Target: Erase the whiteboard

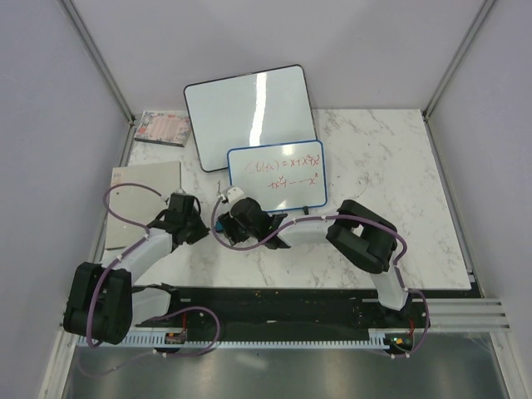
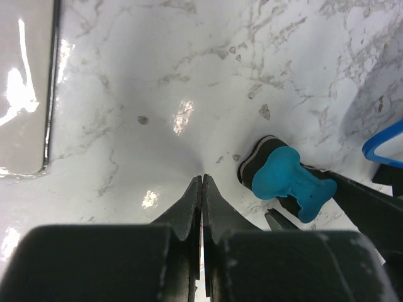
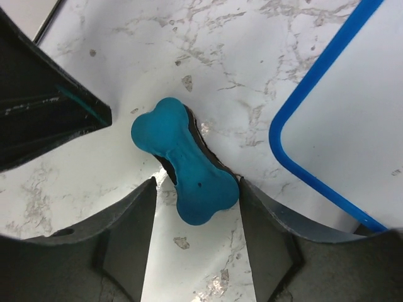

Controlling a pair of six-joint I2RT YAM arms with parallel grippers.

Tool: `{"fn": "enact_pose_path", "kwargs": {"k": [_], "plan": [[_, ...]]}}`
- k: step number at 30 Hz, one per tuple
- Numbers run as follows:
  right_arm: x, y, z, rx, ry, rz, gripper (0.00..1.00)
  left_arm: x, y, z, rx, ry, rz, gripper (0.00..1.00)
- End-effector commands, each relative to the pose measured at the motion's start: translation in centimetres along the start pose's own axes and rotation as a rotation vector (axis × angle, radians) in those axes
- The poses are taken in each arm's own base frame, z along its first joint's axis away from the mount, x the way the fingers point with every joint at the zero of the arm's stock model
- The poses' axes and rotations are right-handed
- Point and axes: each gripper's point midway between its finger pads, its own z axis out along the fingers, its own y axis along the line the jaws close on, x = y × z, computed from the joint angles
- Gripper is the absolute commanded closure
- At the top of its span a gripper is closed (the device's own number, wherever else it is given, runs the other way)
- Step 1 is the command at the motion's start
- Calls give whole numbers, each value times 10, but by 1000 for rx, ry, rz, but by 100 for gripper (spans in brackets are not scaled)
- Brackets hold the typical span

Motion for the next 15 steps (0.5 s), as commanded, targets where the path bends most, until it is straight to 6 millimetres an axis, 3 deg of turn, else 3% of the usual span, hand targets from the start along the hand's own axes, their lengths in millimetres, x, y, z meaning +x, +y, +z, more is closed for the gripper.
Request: {"fn": "enact_pose_path", "kwargs": {"k": [1,2,4,15], "plan": [[-7,16,-9,-88,6,-10,41,-15,8,-1,-45,-48,-49,98],[-6,21,-10,-116,13,-15,46,-17,9,-1,-49,-51,-48,98],[-5,21,-10,-117,17,-13,46,-20,10,0,-54,-52,-45,98],[-7,17,5,-78,17,-16,40,-22,15,2,-58,-42,-36,98]]}}
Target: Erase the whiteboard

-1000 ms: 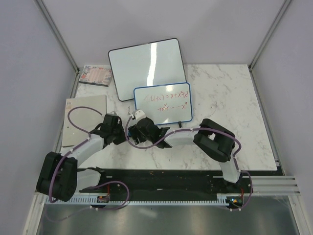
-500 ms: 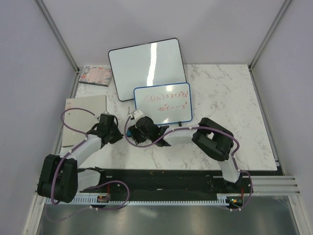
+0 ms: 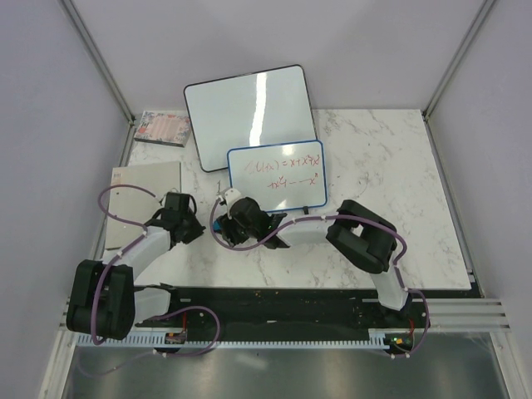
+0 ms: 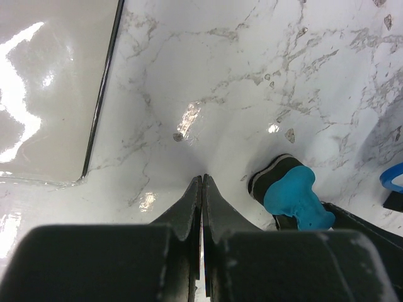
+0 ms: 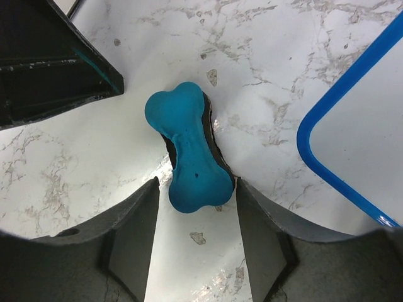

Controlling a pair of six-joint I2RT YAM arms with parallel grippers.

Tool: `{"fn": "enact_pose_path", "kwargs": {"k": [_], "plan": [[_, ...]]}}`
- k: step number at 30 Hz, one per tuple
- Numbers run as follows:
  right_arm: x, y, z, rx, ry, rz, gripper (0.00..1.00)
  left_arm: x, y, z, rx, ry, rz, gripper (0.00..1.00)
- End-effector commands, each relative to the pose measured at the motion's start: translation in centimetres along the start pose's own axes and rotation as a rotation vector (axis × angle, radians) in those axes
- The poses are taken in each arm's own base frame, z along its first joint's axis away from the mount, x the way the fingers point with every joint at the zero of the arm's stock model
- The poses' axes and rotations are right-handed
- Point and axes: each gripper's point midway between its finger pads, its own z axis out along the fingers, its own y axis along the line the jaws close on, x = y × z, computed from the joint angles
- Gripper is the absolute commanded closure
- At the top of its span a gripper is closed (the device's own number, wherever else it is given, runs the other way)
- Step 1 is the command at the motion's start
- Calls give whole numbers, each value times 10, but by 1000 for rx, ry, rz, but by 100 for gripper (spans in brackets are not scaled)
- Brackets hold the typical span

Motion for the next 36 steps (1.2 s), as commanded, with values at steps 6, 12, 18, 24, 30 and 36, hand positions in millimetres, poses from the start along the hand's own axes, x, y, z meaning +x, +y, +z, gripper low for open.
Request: {"fn": "enact_pose_path", "kwargs": {"k": [6,12,18,24,30,36], "plan": [[-14,1,11,18,-11,-16,37,-10,-5,-1,22,-14,22,98],[-15,2,17,23,1,-22,41,-9,-5,-1,30,-8,27,98],[-10,2,17,12,25,-36,66,-11,-8,-2,48,-12,11,98],[1,-9,6,60,50,-45,91,-24,-24,-12,115,-54,3,98],[-4,-12,-23,62,13,-28,94,-50,-60,-35,277,-141,3,97],[-33,-21,-70,109,-89,-22,94,-70,-86,-53,404,-228,34,91]]}}
